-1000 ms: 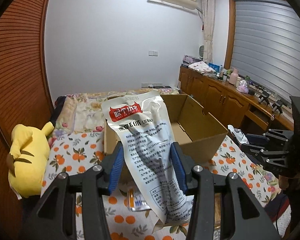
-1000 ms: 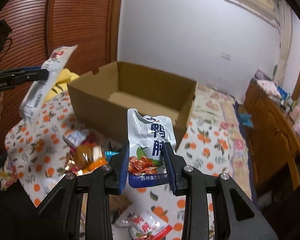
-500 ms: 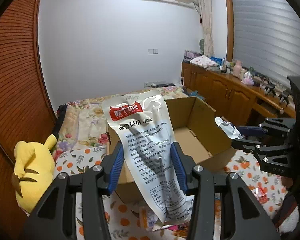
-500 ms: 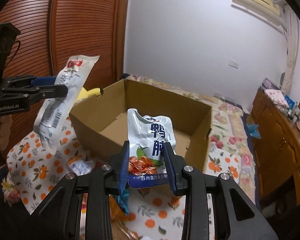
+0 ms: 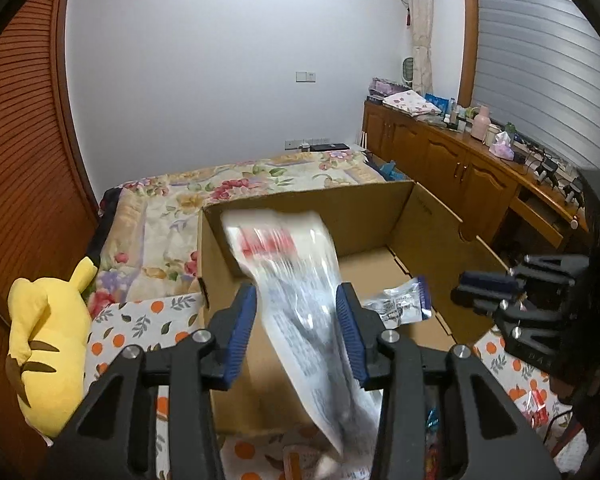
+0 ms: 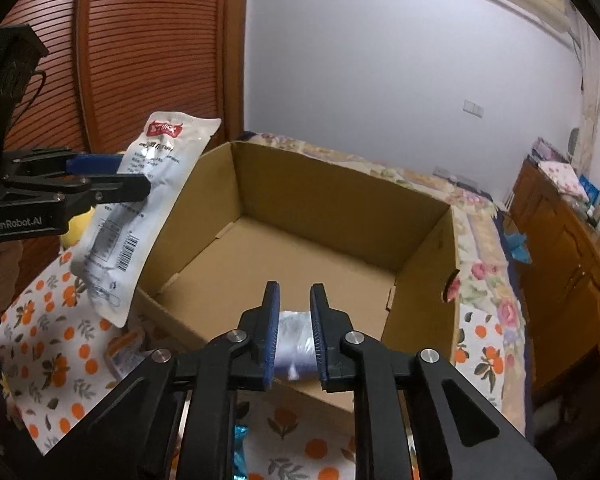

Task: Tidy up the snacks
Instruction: 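Carry both snacks over the cardboard box and open both grippers to drop them, then move both tools back to the snack pile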

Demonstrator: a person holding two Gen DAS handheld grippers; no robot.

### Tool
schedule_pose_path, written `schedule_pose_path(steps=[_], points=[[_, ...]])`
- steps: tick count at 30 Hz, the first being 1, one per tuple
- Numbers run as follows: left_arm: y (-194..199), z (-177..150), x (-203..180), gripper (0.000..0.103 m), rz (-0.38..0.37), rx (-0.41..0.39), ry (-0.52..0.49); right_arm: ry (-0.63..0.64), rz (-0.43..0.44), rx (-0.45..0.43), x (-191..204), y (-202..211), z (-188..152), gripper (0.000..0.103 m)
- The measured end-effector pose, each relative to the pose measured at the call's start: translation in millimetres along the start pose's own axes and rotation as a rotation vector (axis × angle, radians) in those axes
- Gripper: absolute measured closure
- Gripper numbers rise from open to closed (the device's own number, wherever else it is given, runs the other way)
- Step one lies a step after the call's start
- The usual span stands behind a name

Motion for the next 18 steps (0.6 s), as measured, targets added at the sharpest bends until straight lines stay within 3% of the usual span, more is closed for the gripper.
schedule_pose_path(steps=[8,18], points=[[4,5,-1,0.060,0.013,-0.013,-0.007,-0.013,0.021,-0.017,0,15,-11,0.086],[41,-22,-16,0.054,-0.027,-0.067,-0.051,-0.032,0.054,-0.067,3,63,-39,0.080]])
Point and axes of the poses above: each gripper's, at about its wrist camera, not at the fingertips, and y roughly against the way its jaws point, x to its left, z to its top, the point moved 2 cm from there along -y, roughly the way its jaws point, and after that the axes turned 5 degrees about -y, right-handed, at the moved point
